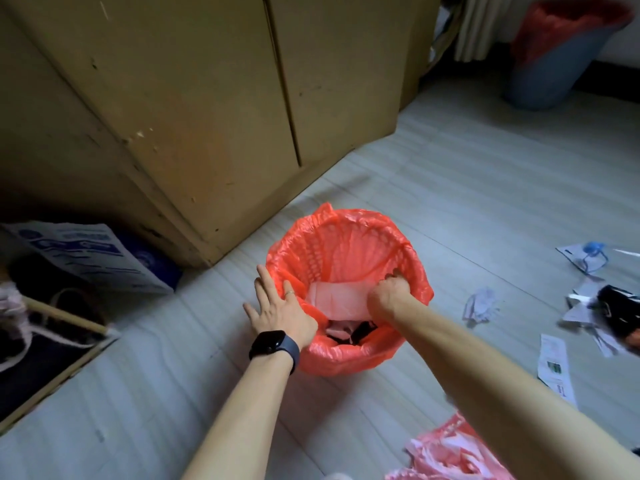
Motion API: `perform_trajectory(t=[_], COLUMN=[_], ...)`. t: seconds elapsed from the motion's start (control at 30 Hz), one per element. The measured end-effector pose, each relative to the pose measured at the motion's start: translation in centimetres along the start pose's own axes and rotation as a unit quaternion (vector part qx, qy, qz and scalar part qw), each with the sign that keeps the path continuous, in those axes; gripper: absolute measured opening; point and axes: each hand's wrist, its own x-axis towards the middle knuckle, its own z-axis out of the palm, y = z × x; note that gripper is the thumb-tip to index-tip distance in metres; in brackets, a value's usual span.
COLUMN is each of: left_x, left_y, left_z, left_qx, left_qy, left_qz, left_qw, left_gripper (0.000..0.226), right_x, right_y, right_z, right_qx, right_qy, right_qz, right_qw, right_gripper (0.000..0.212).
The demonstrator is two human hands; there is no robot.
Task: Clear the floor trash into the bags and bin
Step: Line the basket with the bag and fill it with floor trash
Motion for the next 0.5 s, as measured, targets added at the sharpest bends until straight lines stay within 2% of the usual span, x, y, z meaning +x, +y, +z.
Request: perform_trajectory(t=[0.1, 0.2, 0.27, 0.33, 0.4, 0.43, 0.5], left_x=[-0.3, -0.9, -1.6, -2.7, -3.9, -4.6, -5.9], left_y=[0.3, 1.8, 3.8, 6.5, 9.7, 11.7, 15.2], left_z=[-0.7, -1.8, -2.6, -3.5, -4.1, -4.2, -3.7], left_qx=[0.013, 0.023, 0.012, -0.011, -0.025, -0.029, -0.033], left_qy=[0.025, 0.052, 0.054, 0.069, 0.105, 0.121, 0.132], left_qz=[0.035, 0.078, 0.117, 0.172, 0.248, 0.289, 0.362], left_qw=[0.999, 0.995, 0.992, 0.983, 0.963, 0.949, 0.922], left_gripper=[0.064, 0.046, 0.050, 0.056, 0.056, 0.055, 0.054], right_x=[-2.4, -5.8, -8.5, -11.4, -14.1, -15.1, -16.3], right_y=[1.2, 2.7, 4.0, 5.5, 7.3, 8.4, 10.4], right_z=[-1.3, -1.5, 0.1, 3.0, 7.2, 9.7, 14.5], right_qx=[0.059, 0.108, 0.195, 0.317, 0.420, 0.459, 0.512], right_qy=[0.125, 0.269, 0.355, 0.429, 0.464, 0.453, 0.391], right_qz=[-0.033, -0.043, -0.047, -0.043, -0.008, 0.027, 0.096], right_qw=[0.990, 0.956, 0.913, 0.845, 0.780, 0.764, 0.758], right_gripper=[0.020, 0.013, 0.019, 0.020, 0.017, 0.017, 0.017])
